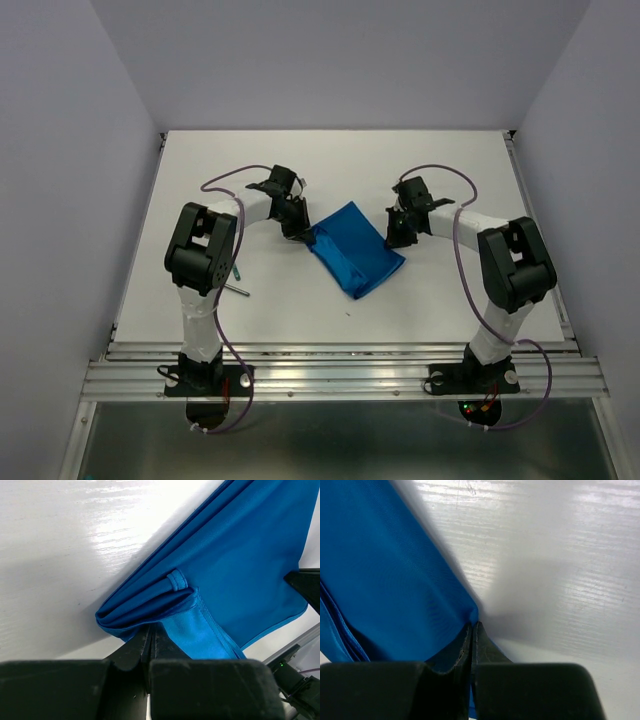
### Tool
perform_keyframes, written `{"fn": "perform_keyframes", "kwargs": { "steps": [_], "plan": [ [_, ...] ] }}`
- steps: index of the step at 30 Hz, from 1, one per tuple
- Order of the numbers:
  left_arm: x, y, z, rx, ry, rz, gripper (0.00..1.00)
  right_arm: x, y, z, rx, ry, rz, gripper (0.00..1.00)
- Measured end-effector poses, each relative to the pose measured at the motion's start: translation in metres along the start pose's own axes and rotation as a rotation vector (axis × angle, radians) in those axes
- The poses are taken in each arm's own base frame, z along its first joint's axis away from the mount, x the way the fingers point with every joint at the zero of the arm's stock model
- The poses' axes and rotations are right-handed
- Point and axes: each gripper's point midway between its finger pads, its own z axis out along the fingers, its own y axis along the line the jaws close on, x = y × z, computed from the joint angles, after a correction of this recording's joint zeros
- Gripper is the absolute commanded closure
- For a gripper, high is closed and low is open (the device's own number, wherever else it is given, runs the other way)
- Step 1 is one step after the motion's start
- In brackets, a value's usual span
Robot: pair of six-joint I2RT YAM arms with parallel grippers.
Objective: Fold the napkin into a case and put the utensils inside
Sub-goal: Fold the lower triangle-folded napkin at the center of the board.
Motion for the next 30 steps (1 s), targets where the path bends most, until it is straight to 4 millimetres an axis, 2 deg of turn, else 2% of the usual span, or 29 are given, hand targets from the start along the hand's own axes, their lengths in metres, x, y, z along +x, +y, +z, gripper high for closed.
{"fn": "perform_keyframes", "kwargs": {
  "steps": [9,20,22,23,25,26,30],
  "plan": [
    [0.003,-0.004,0.005,0.013,0.01,0.001,0.94,0.018,0.01,-0.004,-0.047,0.014,0.033,0.99],
    [0.001,-0.014,0.011,0.053,0.017,-0.007,0.94,0.024,0.013,-0.003,-0.068,0.012,0.043,0.99],
    [-0.001,-0.016,0.012,0.061,0.017,-0.006,0.94,0.025,0.013,-0.003,-0.068,0.012,0.046,0.92],
    [-0.001,-0.017,0.013,0.063,0.017,-0.005,0.94,0.025,0.013,-0.003,-0.066,0.012,0.048,0.8],
    [-0.001,-0.018,0.014,0.066,0.016,-0.002,0.94,0.026,0.013,-0.005,-0.06,0.012,0.051,0.7],
    [-0.001,-0.019,0.014,0.066,0.016,-0.001,0.94,0.026,0.012,-0.006,-0.052,0.01,0.052,0.6],
    [-0.001,-0.019,0.014,0.067,0.016,-0.001,0.94,0.028,0.011,-0.016,-0.025,0.009,0.047,0.5]
  ]
}}
